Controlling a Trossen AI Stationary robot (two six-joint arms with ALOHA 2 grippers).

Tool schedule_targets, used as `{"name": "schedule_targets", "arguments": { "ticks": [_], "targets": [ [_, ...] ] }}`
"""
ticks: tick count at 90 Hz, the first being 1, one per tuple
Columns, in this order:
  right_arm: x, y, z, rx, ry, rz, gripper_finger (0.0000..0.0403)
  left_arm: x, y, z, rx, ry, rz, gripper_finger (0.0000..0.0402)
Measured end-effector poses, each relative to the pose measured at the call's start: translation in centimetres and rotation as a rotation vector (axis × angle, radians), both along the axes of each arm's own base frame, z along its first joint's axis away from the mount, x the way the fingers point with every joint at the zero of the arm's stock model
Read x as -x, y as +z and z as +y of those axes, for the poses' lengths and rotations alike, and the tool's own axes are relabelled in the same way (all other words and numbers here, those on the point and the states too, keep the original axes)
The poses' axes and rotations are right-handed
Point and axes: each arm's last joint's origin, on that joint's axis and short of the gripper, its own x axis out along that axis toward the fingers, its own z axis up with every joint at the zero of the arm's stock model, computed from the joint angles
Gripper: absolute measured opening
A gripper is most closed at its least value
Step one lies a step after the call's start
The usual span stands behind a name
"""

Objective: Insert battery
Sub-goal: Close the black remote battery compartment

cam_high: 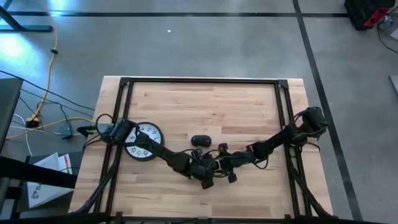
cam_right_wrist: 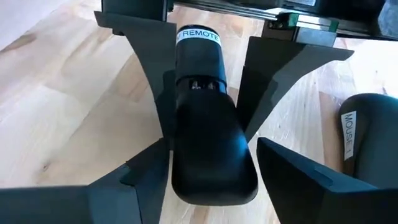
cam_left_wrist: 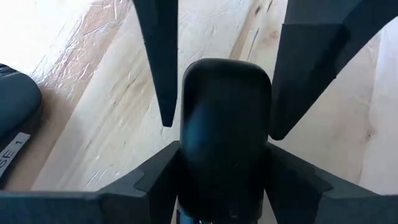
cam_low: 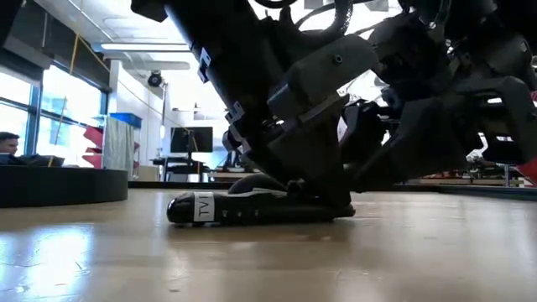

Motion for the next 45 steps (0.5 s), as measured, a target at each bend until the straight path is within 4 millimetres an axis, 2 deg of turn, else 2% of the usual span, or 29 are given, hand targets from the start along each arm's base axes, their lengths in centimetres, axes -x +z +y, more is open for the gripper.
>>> {"name": "schedule_targets", "arguments": {
  "ticks": [45],
  "targets": [
    [0.05, -0.06, 0.04, -0.01, 0.016, 0.011, 0.0193, -0.15, 0.1, -0.08, 0.002, -0.01, -0.017, 0.0184]
  ]
}}
